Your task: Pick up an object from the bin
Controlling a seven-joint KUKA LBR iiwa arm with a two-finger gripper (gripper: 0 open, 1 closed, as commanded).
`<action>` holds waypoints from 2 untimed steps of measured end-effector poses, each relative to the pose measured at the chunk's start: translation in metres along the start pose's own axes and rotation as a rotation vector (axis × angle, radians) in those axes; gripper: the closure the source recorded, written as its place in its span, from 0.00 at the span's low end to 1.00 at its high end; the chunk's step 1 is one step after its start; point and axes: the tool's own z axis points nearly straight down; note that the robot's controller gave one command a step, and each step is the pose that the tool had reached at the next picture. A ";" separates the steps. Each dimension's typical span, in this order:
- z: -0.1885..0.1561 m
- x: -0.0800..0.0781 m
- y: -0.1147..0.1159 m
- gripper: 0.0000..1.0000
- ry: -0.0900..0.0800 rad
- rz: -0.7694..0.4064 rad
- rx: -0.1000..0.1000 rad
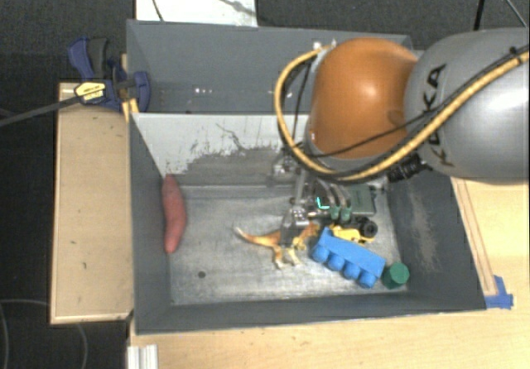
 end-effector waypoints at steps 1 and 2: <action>-0.005 -0.002 -0.001 0.00 -0.008 0.003 -0.001; 0.035 0.002 -0.021 0.00 -0.012 -0.109 -0.001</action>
Offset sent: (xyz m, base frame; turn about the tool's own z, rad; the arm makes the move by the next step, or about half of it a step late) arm -0.0120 -0.0686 -0.1269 -0.3520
